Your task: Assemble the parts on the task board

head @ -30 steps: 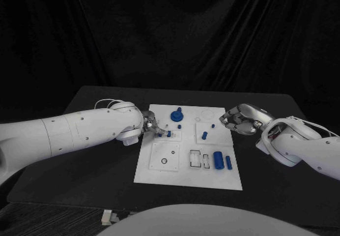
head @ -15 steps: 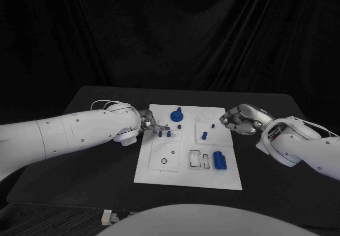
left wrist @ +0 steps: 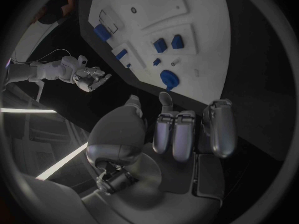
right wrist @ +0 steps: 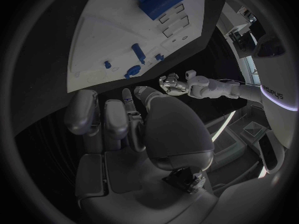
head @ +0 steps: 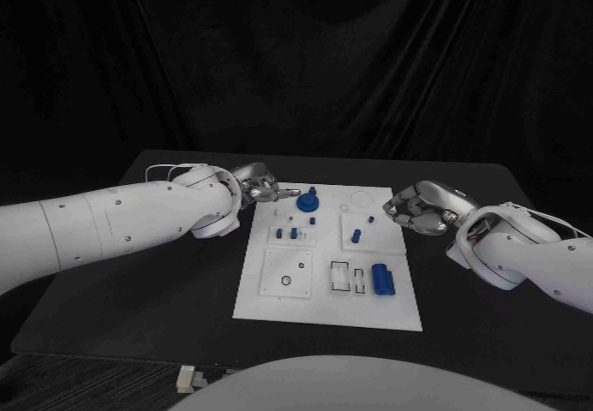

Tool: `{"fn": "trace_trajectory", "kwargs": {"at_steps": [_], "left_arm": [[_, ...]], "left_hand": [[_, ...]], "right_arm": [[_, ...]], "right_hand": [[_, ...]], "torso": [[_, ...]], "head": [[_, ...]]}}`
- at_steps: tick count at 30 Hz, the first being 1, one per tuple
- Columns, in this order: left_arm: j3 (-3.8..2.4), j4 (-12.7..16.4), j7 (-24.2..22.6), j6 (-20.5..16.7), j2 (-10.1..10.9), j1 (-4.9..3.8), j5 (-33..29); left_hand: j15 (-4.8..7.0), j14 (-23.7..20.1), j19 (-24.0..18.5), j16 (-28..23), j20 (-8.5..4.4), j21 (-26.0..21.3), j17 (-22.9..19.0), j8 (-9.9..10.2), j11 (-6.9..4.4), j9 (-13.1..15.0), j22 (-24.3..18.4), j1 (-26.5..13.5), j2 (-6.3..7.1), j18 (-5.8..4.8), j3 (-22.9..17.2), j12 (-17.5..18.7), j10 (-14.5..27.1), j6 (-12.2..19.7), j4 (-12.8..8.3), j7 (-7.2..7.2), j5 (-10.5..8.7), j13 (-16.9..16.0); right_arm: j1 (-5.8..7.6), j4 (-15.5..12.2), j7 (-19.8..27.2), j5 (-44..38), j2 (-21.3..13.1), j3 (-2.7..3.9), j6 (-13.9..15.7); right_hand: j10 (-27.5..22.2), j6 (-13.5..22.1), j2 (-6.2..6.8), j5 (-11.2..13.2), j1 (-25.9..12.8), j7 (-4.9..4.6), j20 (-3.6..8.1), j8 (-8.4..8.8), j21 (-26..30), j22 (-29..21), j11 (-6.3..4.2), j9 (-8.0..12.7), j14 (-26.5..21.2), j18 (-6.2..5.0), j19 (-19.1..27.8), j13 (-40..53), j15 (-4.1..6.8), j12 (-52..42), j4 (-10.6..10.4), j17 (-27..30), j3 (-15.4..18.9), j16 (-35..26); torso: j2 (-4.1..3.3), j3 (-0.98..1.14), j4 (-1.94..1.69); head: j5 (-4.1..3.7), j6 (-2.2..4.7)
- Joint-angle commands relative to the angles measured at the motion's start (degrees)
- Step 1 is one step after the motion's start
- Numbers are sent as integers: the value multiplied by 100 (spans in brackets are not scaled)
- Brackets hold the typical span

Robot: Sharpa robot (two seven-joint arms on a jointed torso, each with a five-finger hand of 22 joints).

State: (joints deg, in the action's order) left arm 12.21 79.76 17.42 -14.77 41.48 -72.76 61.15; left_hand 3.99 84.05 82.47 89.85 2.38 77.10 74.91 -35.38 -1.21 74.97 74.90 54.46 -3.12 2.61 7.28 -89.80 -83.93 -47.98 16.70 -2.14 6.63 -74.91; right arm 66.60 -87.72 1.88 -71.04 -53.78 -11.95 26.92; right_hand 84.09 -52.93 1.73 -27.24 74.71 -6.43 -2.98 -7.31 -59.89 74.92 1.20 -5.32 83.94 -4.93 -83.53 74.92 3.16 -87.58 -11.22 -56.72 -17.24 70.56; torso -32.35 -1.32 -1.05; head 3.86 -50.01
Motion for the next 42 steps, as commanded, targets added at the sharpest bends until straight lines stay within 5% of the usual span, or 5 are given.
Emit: {"fn": "trace_trajectory", "kwargs": {"at_steps": [1,27,29,34,42], "left_arm": [[-5,10,-392,-58,-52,-67,72],[-5,-823,-1648,480,-1043,-45,914],[-4,-735,-2000,119,-935,-37,960],[-4,-717,-2463,-277,-818,-26,1527],[-3,-958,-2731,-229,-897,64,3257]], "left_hand": [[-7,595,8,15,15,8,1509,29,-15,80,1098,264,-83,53,43,-20,-607,61,0,-14,297,-1509],[-190,595,-323,15,180,-402,1509,1946,183,-2199,975,2640,47,140,-575,164,-396,-260,-622,-246,463,-1335],[-260,389,-486,-144,220,-580,1267,2063,256,-2389,927,2828,152,177,-686,646,173,-210,-685,-326,525,-925],[-707,-2326,-1367,-2404,495,-1347,-1451,3062,771,-3701,697,3478,613,269,-1452,5936,4404,167,-487,-603,483,3109],[-80,-1041,-423,-2063,275,-513,-1540,3163,68,-5285,914,3443,1135,175,-1898,7272,4708,93,-665,98,243,5269]], "right_arm": [[-12,3,-83,-9,-4,3,-7],[-10,-45,12,-9,-43,4,102],[-9,-57,31,-9,-62,4,136],[-9,-56,44,-9,-62,4,141],[-10,-41,46,-8,-25,4,124]], "right_hand": [[350,-27,5,-20,57,-24,-11,16,28,733,26,6,95,-64,-2,1005,-24,20,39,5,-3,-31],[358,-29,19,4,28,-25,-12,16,17,738,25,8,99,-62,-7,1021,-24,12,28,-12,12,-18],[358,-29,19,4,28,-25,-12,16,17,738,25,8,99,-62,-7,1021,-24,12,28,-12,12,-18],[358,-29,19,4,28,-25,-12,16,17,738,25,8,99,-62,-7,1021,-24,12,28,-12,12,-18],[357,-31,22,11,24,-24,-12,15,8,741,25,7,100,-61,-9,1017,-24,14,26,-16,15,-15]], "torso": [[3,1,4],[-17,0,8],[-16,1,8],[-14,2,8],[-1,1,0]], "head": [[-2,1],[-39,1],[-34,1],[5,1],[1,1]]}}
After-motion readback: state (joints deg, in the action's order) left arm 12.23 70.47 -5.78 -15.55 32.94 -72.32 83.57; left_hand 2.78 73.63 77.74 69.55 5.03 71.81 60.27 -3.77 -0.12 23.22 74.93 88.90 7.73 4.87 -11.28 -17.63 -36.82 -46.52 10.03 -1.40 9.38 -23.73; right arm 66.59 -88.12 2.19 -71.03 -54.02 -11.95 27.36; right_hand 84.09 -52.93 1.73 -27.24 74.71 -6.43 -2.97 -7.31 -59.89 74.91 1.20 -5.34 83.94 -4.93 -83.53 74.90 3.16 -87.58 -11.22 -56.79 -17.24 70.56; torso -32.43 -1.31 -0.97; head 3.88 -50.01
